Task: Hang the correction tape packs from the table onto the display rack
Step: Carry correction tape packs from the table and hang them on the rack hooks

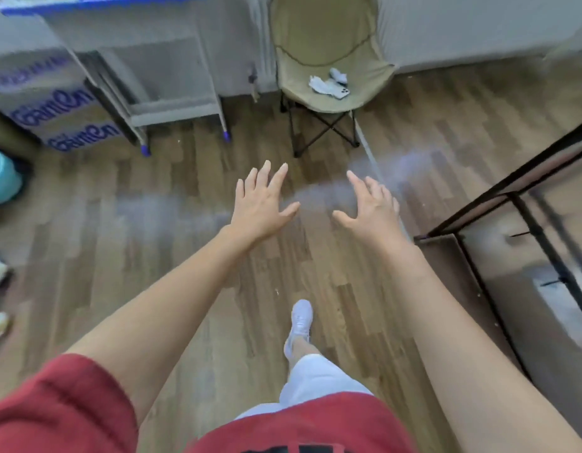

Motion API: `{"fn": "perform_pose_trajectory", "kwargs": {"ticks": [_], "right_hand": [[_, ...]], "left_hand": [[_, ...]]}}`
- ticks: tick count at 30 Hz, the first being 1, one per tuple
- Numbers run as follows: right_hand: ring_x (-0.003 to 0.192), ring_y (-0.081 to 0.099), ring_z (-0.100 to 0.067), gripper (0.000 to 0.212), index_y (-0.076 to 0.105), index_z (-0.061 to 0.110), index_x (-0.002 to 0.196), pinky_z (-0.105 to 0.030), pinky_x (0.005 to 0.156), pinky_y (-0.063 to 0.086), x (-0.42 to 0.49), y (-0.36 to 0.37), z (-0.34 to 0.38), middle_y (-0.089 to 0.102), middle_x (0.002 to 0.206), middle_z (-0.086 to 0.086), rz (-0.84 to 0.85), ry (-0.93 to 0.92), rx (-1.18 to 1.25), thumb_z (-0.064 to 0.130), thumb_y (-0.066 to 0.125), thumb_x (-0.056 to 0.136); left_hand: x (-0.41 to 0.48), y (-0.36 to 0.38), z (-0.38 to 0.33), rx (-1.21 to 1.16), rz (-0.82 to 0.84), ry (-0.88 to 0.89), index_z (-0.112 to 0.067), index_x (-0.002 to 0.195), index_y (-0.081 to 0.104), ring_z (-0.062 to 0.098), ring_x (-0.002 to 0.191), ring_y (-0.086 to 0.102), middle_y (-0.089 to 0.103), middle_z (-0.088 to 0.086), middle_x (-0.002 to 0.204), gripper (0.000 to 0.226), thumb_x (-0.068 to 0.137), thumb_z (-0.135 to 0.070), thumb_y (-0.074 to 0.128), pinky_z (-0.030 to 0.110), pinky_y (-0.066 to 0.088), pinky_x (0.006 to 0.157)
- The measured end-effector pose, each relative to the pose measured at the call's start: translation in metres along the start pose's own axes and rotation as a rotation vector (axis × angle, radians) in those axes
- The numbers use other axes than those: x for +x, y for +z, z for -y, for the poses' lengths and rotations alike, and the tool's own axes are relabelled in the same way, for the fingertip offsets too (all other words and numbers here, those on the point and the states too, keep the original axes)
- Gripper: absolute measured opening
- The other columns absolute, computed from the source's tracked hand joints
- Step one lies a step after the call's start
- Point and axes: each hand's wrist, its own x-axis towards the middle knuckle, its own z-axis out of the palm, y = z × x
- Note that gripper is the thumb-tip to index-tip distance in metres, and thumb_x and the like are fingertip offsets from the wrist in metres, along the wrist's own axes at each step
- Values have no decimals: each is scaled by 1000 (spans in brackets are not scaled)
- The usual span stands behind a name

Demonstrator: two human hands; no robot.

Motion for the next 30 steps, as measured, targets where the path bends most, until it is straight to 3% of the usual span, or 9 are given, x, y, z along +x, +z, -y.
{"fn": "perform_pose_trajectory", "kwargs": {"ticks": [18,30], "right_hand": [[145,11,-30,71,14,29,151,-48,116,12,284,28,267,18,156,-13,133,-459,-79,41,52,93],[144,12,-29,75,10,27,152,-47,115,15,468,42,431,19,155,-12,77,-474,-3,36,55,93]], "left_hand": [[175,-112,239,-72,-230,-514,-32,152,13,26,147,-4,0,4,161,65,96,-45,43,44,0,117],[347,-202,406,-135,-360,-518,-30,152,13,28,147,-3,-1,5,161,65,97,-44,45,43,1,118]]}}
